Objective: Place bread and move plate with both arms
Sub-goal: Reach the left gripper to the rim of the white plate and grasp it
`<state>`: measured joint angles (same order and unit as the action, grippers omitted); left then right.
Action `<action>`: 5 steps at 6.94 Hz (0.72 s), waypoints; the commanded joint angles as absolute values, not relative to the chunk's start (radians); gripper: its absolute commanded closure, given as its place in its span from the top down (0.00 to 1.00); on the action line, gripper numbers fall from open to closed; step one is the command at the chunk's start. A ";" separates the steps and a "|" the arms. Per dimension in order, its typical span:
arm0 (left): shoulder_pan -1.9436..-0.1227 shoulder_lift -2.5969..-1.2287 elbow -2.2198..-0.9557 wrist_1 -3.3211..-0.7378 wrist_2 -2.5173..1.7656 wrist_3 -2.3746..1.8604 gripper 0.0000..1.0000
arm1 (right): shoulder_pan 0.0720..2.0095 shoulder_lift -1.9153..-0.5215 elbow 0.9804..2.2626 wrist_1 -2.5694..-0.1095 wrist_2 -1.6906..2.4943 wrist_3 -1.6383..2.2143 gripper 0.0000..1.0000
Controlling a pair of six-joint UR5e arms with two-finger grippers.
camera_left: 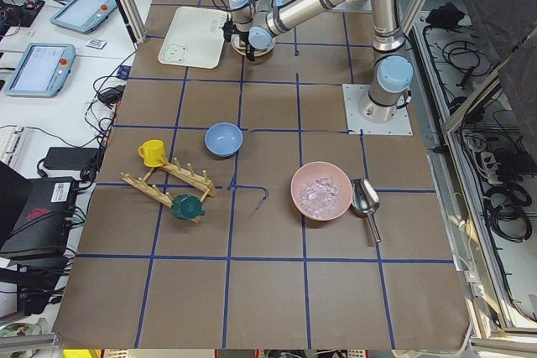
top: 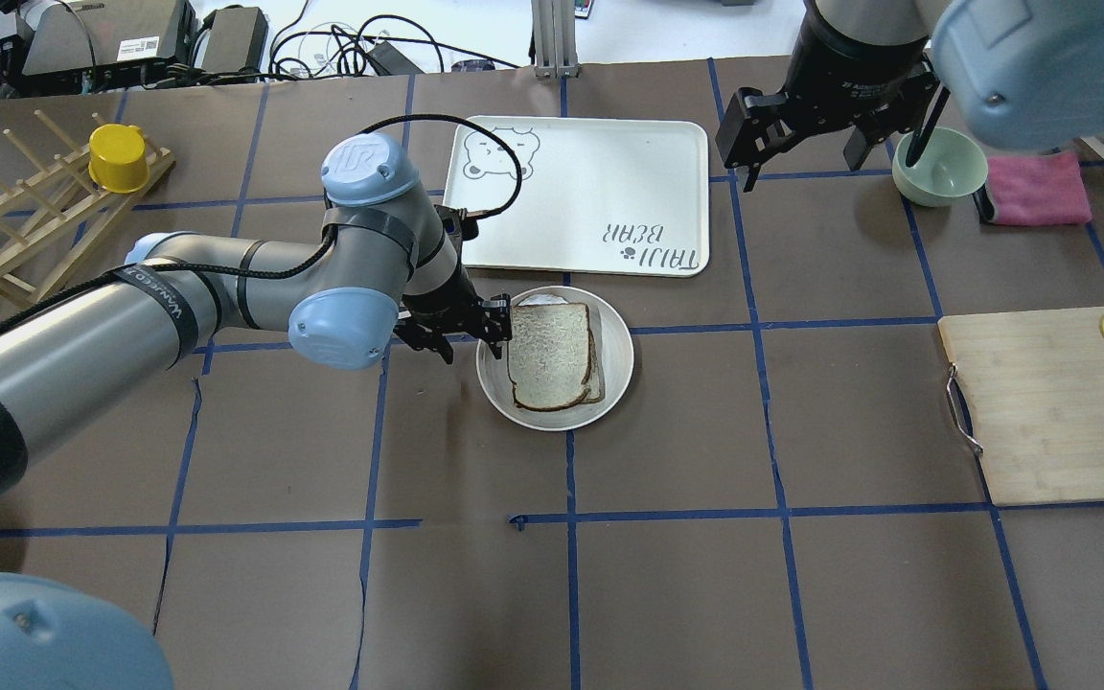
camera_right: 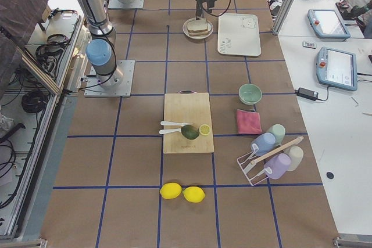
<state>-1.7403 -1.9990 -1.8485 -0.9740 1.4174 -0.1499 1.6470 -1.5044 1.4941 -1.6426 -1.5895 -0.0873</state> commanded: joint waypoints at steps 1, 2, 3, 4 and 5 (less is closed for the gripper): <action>-1.744 -2.017 -1.850 -0.960 1.417 -0.147 0.57 | 1.647 -1.503 1.494 -1.641 -1.589 -0.087 1.00; -1.744 -2.020 -1.848 -0.960 1.417 -0.138 0.49 | 1.646 -1.503 1.494 -1.641 -1.588 -0.087 1.00; -1.744 -2.023 -1.847 -0.957 1.416 -0.137 0.01 | 1.646 -1.503 1.494 -1.643 -1.588 -0.087 1.00; -1.744 -2.023 -1.841 -0.950 1.416 -0.132 0.00 | 1.644 -1.503 1.494 -1.641 -1.589 -0.087 1.00; -1.743 -2.020 -1.833 -0.943 1.411 -0.127 0.00 | 1.644 -1.503 1.494 -1.643 -1.589 -0.086 1.00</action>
